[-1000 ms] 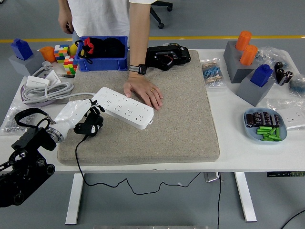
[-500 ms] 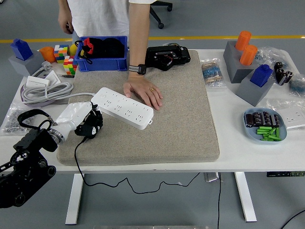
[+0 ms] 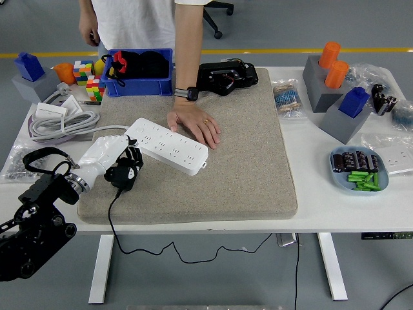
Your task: Press the white button,pick up the black plug,place it near the board,insert it into the board
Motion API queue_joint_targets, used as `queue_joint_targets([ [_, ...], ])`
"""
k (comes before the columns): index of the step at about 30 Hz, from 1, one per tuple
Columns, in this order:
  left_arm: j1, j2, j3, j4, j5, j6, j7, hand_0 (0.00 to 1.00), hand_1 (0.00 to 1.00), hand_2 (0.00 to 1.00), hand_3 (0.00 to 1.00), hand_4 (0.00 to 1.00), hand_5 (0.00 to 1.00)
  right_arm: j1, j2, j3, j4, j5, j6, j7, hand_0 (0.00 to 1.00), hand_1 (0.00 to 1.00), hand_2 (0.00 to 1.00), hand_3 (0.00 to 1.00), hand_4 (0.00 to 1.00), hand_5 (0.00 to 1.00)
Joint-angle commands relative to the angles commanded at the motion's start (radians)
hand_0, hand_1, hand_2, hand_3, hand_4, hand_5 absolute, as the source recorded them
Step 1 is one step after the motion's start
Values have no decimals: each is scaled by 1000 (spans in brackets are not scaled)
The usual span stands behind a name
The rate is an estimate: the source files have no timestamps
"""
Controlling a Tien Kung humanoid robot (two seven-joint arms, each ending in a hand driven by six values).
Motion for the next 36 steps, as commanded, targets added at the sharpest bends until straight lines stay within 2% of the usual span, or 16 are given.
queue_joint_targets([
  [3,-1,-1,0,1,-7,1,-6,409,625,569,694,865,2,0,0,-1,1,0,0,0,710,630,642,604,653,372],
  [4,-1,-1,0,2,-8,-1,-7,672,774,729,825,985,22,0,0,-1,0,0,0,0,711,630,642,602,653,373],
  [10,1,-2,4,6,-23,3,-22,672,774,729,825,985,22,-1,0,-2,0,0,1,0,711,630,642,602,653,373],
  [11,2,-2,3,6,-26,4,-25,829,868,849,872,998,292,-1,0,-2,0,0,1,0,710,632,641,604,652,372],
  [16,2,-3,-5,-4,-25,11,-23,829,868,849,872,998,292,0,0,-1,0,1,1,0,710,632,641,604,652,372],
  [17,4,-3,-9,-10,-21,13,-17,855,895,878,879,998,339,0,0,0,1,0,1,0,710,629,641,603,652,371],
  [22,17,4,-23,-62,13,33,53,855,895,878,879,998,339,1,-1,2,0,0,1,0,710,629,641,603,652,371],
  [23,21,5,-25,-72,21,35,72,771,785,759,783,998,202,0,-1,2,0,0,1,0,709,629,640,602,652,370],
  [28,48,19,-34,-123,57,30,174,771,785,759,783,998,202,-1,-2,3,1,-1,1,1,709,629,640,602,652,370],
  [29,53,21,-35,-130,60,28,192,568,624,623,676,978,105,-1,-1,3,1,-1,1,1,710,628,640,602,651,368],
  [34,83,29,-36,-166,89,27,276,568,624,623,676,978,105,-2,-2,3,0,-1,1,1,710,628,640,602,651,368],
  [35,89,29,-35,-170,92,31,286,403,562,598,678,979,127,-3,-1,3,0,-1,1,1,709,628,638,601,651,367],
  [36,92,29,-34,-173,93,33,293,403,562,598,678,979,127,-3,-1,3,0,-1,1,1,709,628,638,601,651,367],
])
